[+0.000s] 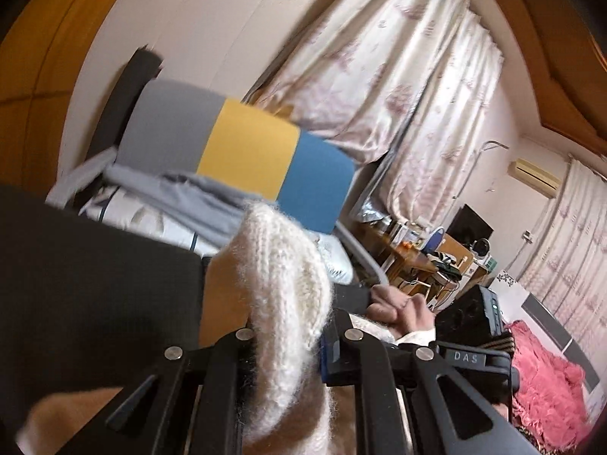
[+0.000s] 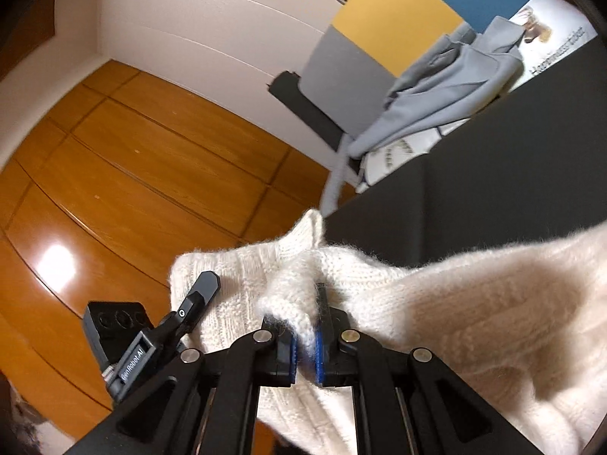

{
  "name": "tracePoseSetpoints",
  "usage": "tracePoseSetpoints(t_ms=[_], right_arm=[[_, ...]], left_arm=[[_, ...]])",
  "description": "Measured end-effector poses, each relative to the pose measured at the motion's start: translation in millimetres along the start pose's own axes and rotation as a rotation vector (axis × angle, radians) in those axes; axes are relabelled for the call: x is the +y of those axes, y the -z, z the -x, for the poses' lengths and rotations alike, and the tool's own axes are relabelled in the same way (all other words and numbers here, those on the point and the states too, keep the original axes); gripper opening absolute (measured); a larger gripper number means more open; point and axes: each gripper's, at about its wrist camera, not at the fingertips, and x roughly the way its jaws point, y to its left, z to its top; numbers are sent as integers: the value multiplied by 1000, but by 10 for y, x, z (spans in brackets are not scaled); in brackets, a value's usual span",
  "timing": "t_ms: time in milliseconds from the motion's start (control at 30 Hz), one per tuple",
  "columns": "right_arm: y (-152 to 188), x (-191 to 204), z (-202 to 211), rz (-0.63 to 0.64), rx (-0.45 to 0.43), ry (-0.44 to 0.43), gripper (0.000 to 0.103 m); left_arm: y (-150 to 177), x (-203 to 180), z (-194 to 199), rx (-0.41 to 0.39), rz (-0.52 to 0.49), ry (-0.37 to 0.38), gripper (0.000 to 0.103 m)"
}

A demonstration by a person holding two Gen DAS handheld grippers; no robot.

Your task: Fold clothes

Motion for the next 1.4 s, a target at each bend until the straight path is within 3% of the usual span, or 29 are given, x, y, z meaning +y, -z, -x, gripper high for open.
tracePoseSetpoints(t_ms=[200,467,933,1400], right_arm=[[-186,355,75,-39,14,-239,7],[-337,982,231,1,4,-398,7],[-569,2124,580,150,-82,-560,7],[-180,3185,1249,387,-147,-701,7]], left_arm=[[-338,-284,202,-51,-62,80,13],[-740,-809,571,-149,-174,129,13],[-1408,-1608,1412,-316,-325,194,14],[-1461,-2225,2440,-508,-424,344,17]])
